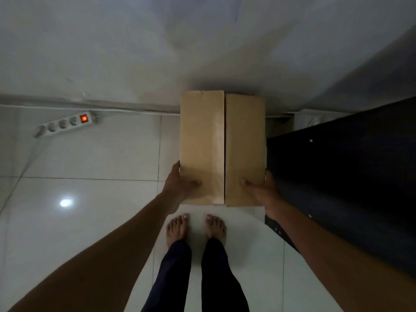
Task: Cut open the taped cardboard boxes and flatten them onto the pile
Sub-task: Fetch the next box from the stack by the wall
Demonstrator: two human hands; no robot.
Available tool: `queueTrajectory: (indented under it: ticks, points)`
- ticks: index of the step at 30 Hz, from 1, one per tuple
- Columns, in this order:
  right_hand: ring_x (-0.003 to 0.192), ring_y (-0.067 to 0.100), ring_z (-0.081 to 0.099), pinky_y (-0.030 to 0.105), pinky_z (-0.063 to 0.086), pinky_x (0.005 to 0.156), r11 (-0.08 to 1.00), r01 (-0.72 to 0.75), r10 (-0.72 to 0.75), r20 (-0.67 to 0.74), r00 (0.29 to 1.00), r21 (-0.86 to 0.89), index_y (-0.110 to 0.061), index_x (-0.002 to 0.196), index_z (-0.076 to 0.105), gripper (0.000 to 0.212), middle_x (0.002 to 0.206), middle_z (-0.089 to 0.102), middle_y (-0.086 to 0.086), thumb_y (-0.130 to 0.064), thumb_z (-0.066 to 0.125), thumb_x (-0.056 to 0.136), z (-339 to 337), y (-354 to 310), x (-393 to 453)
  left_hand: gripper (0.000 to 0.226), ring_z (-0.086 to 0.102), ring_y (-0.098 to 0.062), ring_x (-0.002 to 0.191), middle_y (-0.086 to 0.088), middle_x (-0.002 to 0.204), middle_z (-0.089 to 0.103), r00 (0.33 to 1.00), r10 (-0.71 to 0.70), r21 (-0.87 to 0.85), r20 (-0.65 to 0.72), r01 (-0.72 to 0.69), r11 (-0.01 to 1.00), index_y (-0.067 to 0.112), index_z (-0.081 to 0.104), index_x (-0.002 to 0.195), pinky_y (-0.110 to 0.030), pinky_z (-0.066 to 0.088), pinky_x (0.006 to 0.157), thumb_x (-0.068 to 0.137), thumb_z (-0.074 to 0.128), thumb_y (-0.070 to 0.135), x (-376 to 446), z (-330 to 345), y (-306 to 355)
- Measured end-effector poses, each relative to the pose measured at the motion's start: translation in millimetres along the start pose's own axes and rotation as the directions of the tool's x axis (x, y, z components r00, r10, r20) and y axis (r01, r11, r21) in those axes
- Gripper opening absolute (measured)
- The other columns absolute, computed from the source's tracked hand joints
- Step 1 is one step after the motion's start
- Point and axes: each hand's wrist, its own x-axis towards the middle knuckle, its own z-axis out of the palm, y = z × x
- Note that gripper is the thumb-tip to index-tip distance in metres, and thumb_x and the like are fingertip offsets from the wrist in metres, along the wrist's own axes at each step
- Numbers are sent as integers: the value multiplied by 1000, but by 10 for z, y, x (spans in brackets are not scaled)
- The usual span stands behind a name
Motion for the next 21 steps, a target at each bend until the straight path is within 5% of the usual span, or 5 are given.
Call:
queueTrajectory:
  ticks: [5,8,13,16,21]
  points:
    - [118,26,54,41,49,95,995,-2,6,-41,999,96,-25,145,38,81,135,53,2,-23,83,78,-43,37,-477,75,54,-32,117,-5,129,53,999,30,81,-20,-28,996,20,37,146,-55,54,90,83,75,3,-355,-81,-75]
    - [115,26,54,45,50,93,991,17,-8,-68,998,133,-26,142,40,77,134,53,4,-19,82,78,-159,-59,-941,71,56,-26,110,0,121,54,997,74,89,-7,-73,993,22,41,139,-36,54,74,80,79,10,-787,-196,0]
    - [107,25,57,28,46,63,970,51,-42,-40,998,236,-23,138,44,69,127,56,3,-16,81,80,-429,-342,-1917,60,57,-11,109,6,122,56,979,204,93,30,-205,974,19,47,119,-25,52,68,71,83,21,-1716,-453,317]
    - [105,23,58,32,50,73,963,111,-101,-53,993,247,-23,138,47,67,123,56,1,-19,81,80,-613,-519,-2541,45,58,-7,108,6,119,57,949,312,171,37,-314,934,15,45,112,-22,51,69,82,77,8,-2311,-583,576]
    - [114,23,53,49,47,97,932,209,-206,-43,978,295,-28,141,43,70,129,50,-2,-33,79,81,-1048,-704,-3513,24,54,-4,118,11,122,59,859,511,133,25,-510,850,14,50,110,-23,48,77,93,67,19,-3322,-611,1017]
